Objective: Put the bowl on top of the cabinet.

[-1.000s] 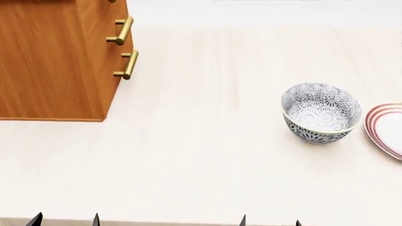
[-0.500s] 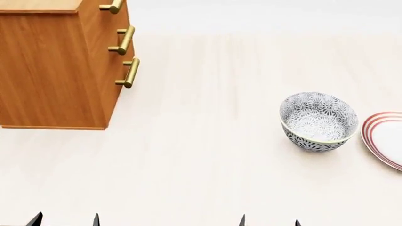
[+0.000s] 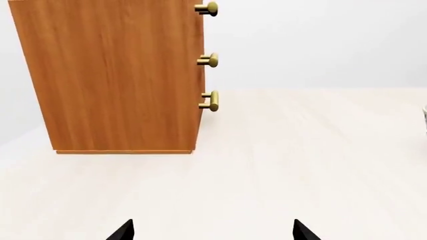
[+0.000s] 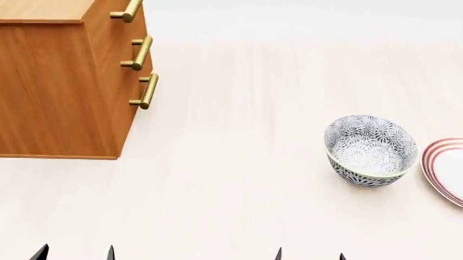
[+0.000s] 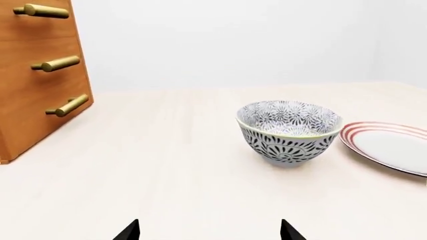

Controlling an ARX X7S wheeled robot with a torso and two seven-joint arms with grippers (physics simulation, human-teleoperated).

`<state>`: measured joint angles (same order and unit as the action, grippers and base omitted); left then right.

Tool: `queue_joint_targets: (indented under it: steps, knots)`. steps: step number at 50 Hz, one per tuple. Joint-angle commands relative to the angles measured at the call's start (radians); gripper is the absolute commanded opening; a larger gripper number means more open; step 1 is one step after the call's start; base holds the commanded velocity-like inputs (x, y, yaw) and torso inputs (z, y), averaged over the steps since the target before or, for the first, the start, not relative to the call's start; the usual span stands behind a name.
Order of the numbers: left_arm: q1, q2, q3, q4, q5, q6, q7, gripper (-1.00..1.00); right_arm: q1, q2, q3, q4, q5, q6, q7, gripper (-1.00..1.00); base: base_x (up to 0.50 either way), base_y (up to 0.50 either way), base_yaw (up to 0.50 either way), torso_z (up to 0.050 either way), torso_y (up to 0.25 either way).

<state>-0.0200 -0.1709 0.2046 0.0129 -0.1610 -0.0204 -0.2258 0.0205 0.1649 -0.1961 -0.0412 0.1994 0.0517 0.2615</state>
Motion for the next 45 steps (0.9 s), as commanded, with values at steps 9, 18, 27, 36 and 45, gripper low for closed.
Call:
queue_joint_targets:
  steps: [9, 18, 27, 36, 45]
  knots:
    - [0.014, -0.012, 0.017, 0.036, -0.008, 0.0, -0.009, 1.0, -0.026, 0.017, -0.01, -0.042, 0.008, -0.02, 0.01, 1.0, 0.5, 0.0, 0.0, 0.0, 0.0]
    - [0.138, -0.044, 0.051, 0.262, 0.057, 0.008, -0.06, 1.0, -0.174, 0.042, -0.017, -0.237, -0.052, -0.106, 0.059, 1.0, 0.39, 0.0, 0.0, 0.0, 0.0]
    - [0.137, -0.05, 0.058, 0.264, 0.051, 0.009, -0.066, 1.0, -0.175, 0.047, -0.023, -0.236, -0.05, -0.112, 0.06, 1.0, 0.0, 0.0, 0.0, 0.0, 0.0]
    - [0.152, -0.061, 0.067, 0.293, 0.053, 0.01, -0.079, 1.0, -0.189, 0.056, -0.028, -0.252, -0.055, -0.125, 0.066, 1.0, 0.0, 0.0, 0.0, 0.0, 0.0]
    - [0.174, -0.073, 0.076, 0.328, 0.056, 0.021, -0.093, 1.0, -0.227, 0.065, -0.033, -0.291, -0.07, -0.152, 0.08, 1.0, 0.0, 0.0, 0.0, 0.0, 0.0]
